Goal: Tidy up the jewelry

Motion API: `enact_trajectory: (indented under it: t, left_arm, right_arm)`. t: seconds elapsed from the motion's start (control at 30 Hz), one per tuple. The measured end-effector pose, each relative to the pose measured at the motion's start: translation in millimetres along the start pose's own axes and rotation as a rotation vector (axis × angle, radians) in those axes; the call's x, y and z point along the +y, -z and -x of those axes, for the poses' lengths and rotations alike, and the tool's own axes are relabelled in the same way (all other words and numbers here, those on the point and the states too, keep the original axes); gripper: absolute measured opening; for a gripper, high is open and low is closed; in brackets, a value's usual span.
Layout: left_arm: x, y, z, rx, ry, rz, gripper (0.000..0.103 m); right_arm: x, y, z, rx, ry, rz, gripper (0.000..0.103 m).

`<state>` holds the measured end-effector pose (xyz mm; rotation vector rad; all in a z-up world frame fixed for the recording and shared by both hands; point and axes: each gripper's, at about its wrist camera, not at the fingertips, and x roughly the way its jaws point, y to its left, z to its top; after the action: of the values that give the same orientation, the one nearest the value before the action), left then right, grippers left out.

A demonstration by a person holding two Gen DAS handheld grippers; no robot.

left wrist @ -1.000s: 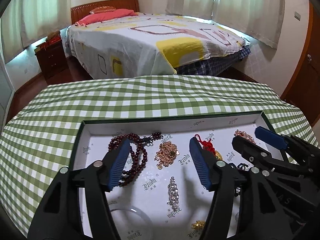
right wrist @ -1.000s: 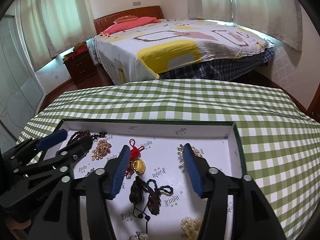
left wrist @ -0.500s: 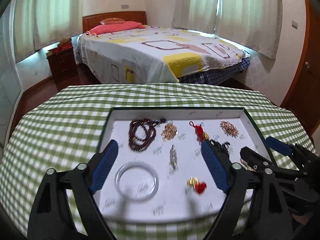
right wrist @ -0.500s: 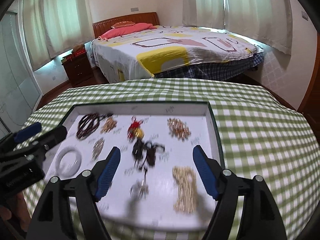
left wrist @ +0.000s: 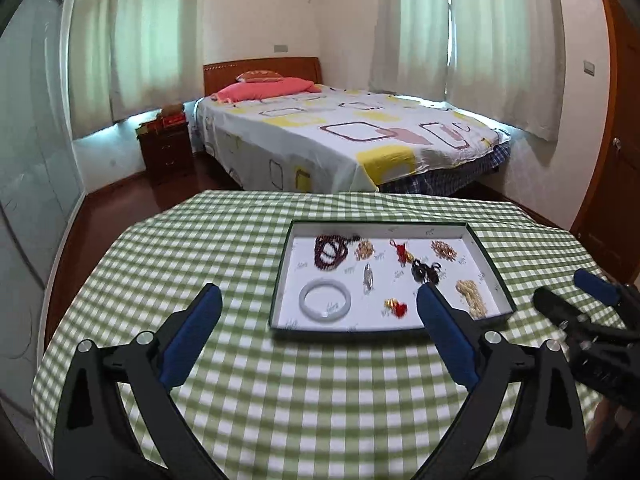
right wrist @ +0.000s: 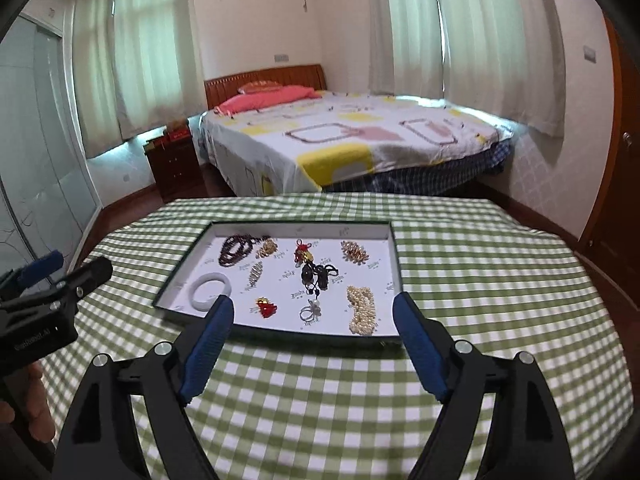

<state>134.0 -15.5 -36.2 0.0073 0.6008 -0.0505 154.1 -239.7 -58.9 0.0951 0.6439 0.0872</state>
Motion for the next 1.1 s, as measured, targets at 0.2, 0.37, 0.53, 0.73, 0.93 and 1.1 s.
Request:
enact_trajectory:
  t: [0.2, 0.37, 0.53, 0.73, 0.93, 1.1]
  left_arm:
    - [15.7, 8.9, 48.4, -0.020, -0.029, 0.025, 0.097]
    - [28.8, 14.7, 86.7, -0.055, -0.050, 0.042, 0.099]
    - [33.5, 18.4, 115.8, -0.090, -0.059, 0.053, 0.099]
    - [32.7, 21.5, 133.0, -0.119, -0.061, 0.048, 0.099]
    - [31.4, 24.0, 144.0, -0.135, -0.056, 0.050, 0.099]
    - [32.1, 25.9, 148.1, -0.143, -0.056, 0.052, 0.099]
  right_arm:
    - [1.8, 1.5, 50.0, -0.064, 0.005, 0.015, 0.081]
    - [1.4, 5.7, 85.3, -0.107, 0.014, 0.028, 0.082]
    - [2.4, 9.4, 103.3, -0.132, 0.011, 0.034, 0.083]
    - [3.6, 15.7, 115.4, -0.146, 0.010, 0.042, 0.083]
    - [4.1, 19.5, 121.8, -0.159, 0.011, 0.042, 0.083]
    - [6.6, 19.9, 128.8, -0.176, 0.012, 0.049, 0.083]
